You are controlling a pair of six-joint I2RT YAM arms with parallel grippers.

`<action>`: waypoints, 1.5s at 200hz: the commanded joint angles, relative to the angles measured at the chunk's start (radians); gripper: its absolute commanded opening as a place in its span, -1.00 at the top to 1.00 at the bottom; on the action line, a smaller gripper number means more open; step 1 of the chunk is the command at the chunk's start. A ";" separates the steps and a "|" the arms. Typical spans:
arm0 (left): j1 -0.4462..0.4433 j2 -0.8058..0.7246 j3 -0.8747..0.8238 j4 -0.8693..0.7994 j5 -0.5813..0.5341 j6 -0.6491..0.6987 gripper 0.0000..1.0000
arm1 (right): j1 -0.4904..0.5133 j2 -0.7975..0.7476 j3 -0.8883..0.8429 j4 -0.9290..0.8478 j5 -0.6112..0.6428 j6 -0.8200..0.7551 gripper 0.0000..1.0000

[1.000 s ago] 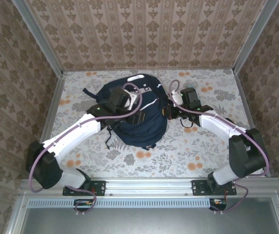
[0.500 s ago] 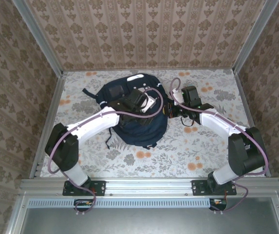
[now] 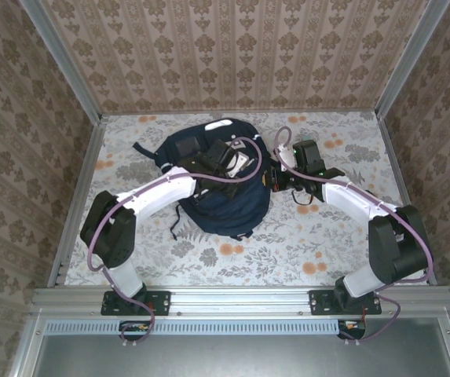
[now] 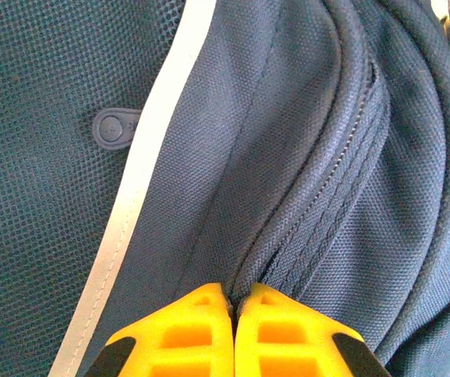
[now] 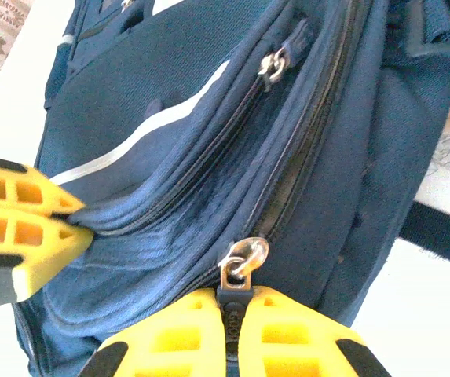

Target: Pack the student bag

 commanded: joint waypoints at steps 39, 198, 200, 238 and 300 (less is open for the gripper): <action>0.043 -0.027 0.027 0.130 -0.030 -0.165 1.00 | 0.204 -0.107 -0.089 -0.026 0.022 -0.015 1.00; 0.132 -0.121 -0.083 0.397 0.263 -0.374 1.00 | 0.421 -0.025 -0.209 0.353 0.110 0.291 0.96; 0.133 -0.120 -0.082 0.398 0.266 -0.376 1.00 | 0.423 -0.021 -0.207 0.354 0.111 0.294 0.95; 0.148 -0.133 -0.110 0.394 0.266 -0.354 1.00 | 0.415 -0.058 -0.202 0.365 0.120 0.349 0.74; 0.168 -0.201 -0.193 0.372 0.314 -0.251 1.00 | 0.187 -0.256 -0.223 0.229 0.061 0.522 -0.31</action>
